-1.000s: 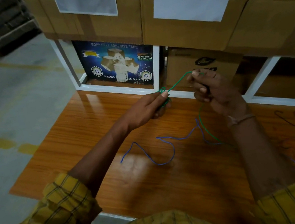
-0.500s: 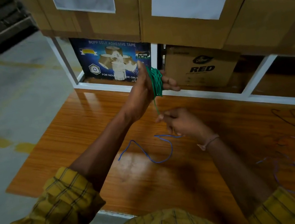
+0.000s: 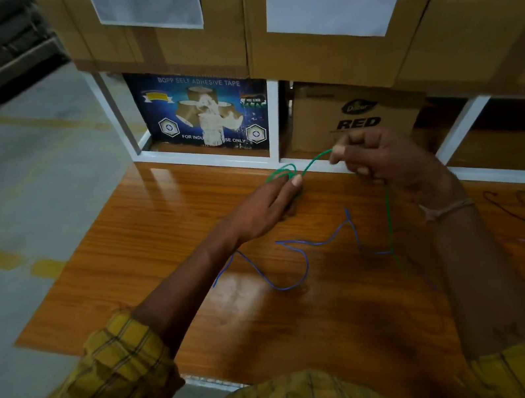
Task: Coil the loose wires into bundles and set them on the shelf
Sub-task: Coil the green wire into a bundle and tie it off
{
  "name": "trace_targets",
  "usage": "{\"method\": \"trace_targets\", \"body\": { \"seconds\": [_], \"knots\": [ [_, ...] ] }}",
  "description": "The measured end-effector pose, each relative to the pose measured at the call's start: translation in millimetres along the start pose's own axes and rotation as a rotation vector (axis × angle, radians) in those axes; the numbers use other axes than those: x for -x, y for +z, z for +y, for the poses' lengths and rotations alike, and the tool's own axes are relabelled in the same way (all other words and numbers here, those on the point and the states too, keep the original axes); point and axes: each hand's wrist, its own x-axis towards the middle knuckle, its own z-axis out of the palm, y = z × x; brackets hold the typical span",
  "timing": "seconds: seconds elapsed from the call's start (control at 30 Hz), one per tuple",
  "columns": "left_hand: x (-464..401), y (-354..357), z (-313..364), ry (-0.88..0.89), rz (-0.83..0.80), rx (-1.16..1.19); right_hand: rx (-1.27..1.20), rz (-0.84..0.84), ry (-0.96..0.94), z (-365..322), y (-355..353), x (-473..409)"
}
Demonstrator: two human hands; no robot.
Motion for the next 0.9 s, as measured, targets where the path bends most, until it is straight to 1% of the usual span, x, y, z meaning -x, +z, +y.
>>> {"method": "trace_targets", "body": {
  "seconds": [0.1,0.2,0.3,0.4,0.47,0.53,0.6,0.63,0.7,0.77,0.83,0.9],
  "knots": [
    [6,-2,9,0.000,-0.033,0.247,-0.030,0.125,-0.029,15,-1,-12],
    [5,-4,17,0.038,-0.028,0.437,0.033,0.281,-0.008,48,12,-29],
    [0,-9,23,0.058,-0.019,0.629,0.091,0.346,0.041,80,32,-36],
    [-8,-15,23,0.034,0.046,0.765,0.120,0.287,0.125,95,59,-32],
    [-13,-18,21,0.046,0.084,0.864,0.135,0.181,0.204,95,79,-25],
    [-21,-22,17,0.047,0.122,0.927,0.157,0.041,0.264,90,94,-15],
    [-30,-25,14,0.035,0.154,0.911,0.142,-0.129,0.266,79,103,-2],
    [-33,-26,11,0.024,0.163,0.860,0.106,-0.199,0.253,71,103,3],
    [-36,-26,5,-0.032,0.156,0.691,0.026,-0.295,0.225,52,96,11],
    [-32,-24,-3,-0.081,0.137,0.476,0.033,-0.357,0.168,31,80,13],
    [-24,-23,-10,-0.068,0.102,0.289,0.042,-0.339,0.086,11,61,14],
    [-17,-20,-17,-0.065,0.068,0.123,-0.064,-0.223,0.009,-2,40,11]
  ]
}}
